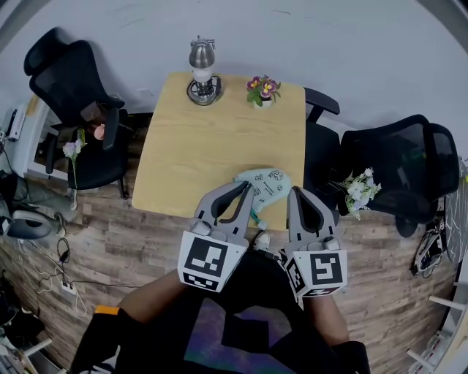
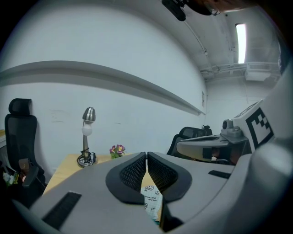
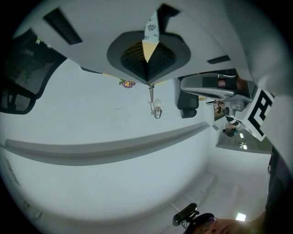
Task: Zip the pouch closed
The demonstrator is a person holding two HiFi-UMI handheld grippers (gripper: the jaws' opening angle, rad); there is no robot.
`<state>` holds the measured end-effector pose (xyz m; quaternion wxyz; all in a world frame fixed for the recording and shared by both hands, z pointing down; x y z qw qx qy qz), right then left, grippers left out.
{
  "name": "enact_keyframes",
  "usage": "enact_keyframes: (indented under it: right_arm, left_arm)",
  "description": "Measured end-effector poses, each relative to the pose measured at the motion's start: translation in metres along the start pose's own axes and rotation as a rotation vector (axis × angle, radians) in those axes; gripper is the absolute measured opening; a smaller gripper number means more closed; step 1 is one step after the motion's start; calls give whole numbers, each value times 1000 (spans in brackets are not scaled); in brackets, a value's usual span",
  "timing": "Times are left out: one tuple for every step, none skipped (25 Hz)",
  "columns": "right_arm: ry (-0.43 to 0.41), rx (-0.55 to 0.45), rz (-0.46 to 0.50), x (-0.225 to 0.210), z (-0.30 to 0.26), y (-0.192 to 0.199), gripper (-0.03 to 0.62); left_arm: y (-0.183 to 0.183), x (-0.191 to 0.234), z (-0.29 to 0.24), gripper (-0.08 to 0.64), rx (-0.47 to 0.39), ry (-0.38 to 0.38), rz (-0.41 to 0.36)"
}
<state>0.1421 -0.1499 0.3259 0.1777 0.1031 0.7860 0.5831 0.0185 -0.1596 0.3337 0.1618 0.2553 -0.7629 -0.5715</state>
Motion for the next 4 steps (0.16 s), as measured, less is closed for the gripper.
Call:
enact_keyframes:
  right_arm:
    - [2, 1, -2, -1, -1, 0, 14]
    - [4, 2, -3, -2, -2, 1, 14]
    - [6, 3, -5, -3, -2, 1, 14]
    - [7, 4, -6, -4, -3, 1, 14]
  left_arm:
    - [0, 0, -1, 18, 2, 0, 1]
    - [1, 1, -2, 18, 3, -1, 3]
    - [1, 1, -3, 18, 4, -1, 4]
    - [2, 2, -5, 18, 6, -2, 5]
Point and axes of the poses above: the fingertips, and each gripper's own axes: z backward along the fingers, x to its left, y out of its underside, the point moved 4 cm from there along z, backward along the fingers, and after that the axes turned 7 degrees about -z, right-handed, at the moved point
